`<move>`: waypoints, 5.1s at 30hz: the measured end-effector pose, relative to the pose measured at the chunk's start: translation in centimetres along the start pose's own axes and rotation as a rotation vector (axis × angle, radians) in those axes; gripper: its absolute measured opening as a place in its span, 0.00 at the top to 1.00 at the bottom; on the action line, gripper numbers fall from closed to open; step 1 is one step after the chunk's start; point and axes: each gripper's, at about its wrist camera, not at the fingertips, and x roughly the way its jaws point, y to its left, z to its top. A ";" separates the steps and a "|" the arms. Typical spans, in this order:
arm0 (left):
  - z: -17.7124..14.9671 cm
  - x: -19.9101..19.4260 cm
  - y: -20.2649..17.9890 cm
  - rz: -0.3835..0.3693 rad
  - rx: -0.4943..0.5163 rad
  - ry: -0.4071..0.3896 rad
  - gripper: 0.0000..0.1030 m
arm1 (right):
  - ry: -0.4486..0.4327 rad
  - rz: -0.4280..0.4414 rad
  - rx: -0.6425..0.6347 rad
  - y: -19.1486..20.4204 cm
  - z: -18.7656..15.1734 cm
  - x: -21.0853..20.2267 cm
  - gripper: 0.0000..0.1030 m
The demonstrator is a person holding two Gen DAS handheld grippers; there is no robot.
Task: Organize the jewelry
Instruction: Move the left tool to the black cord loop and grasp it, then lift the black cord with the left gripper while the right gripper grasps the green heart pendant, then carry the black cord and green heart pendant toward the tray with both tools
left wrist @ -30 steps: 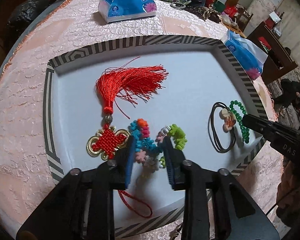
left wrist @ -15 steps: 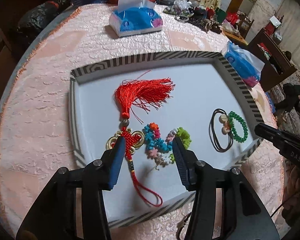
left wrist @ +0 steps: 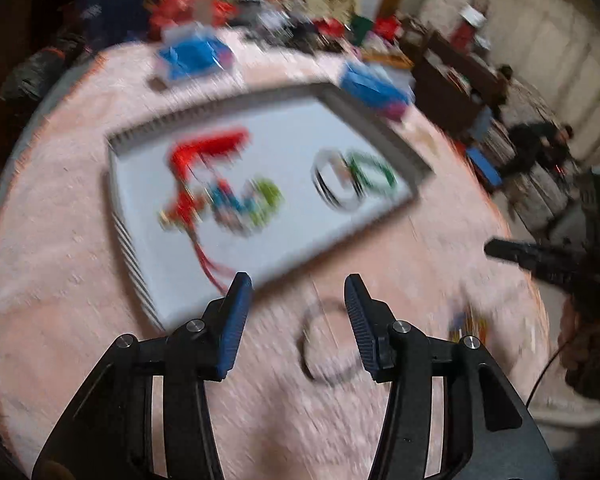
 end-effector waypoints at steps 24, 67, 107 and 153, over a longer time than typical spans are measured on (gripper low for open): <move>-2.7 5.6 -1.0 0.120 0.054 0.099 0.93 | 0.034 0.063 0.075 -0.3 -9.4 -1.6 0.89; -4.1 1.8 -0.2 0.047 -0.022 0.052 0.96 | -0.167 0.013 0.089 -2.0 -6.7 -7.1 0.75; 0.8 -6.8 -2.1 0.106 -0.041 -0.082 0.96 | -0.194 -0.024 -0.011 1.4 -3.2 -8.3 0.75; 5.0 -8.1 -2.5 0.197 -0.038 -0.133 0.96 | -0.203 -0.062 -0.179 5.0 1.1 -8.8 0.75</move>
